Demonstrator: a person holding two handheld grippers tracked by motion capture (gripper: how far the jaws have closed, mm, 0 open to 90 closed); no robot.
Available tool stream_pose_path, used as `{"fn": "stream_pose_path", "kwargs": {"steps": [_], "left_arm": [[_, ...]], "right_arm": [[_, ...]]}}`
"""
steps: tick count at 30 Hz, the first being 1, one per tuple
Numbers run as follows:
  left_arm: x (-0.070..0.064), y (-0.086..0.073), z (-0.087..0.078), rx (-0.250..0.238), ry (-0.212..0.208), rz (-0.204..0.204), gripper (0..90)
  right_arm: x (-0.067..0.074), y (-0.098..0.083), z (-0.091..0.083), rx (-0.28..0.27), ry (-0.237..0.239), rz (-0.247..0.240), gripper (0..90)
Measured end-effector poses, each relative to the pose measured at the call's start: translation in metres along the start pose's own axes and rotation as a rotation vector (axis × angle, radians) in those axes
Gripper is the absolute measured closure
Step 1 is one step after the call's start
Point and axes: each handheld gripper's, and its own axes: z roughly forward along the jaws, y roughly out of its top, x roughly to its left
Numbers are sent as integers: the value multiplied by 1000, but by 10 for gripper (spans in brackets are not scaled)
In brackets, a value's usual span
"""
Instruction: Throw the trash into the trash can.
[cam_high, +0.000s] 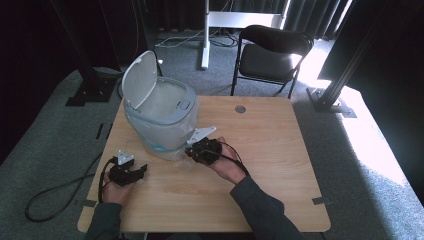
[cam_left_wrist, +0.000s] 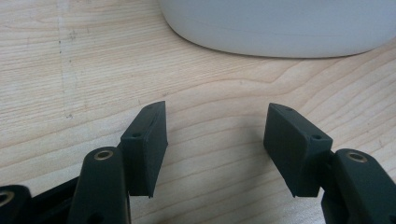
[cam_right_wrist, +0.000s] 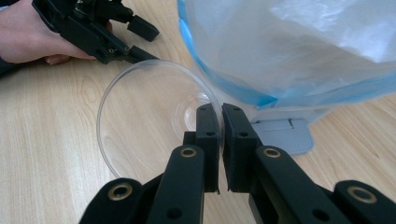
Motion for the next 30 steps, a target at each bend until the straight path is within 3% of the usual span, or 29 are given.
{"fn": "stream_pose_path", "kwargs": {"steps": [19, 30], "left_arm": [[0, 0, 0, 0, 0, 0, 399], [0, 0, 0, 0, 1, 1, 399]], "right_arm": [[-19, -7, -18, -12, -41, 36, 859], [-29, -7, -30, -12, -73, 33, 859]]}}
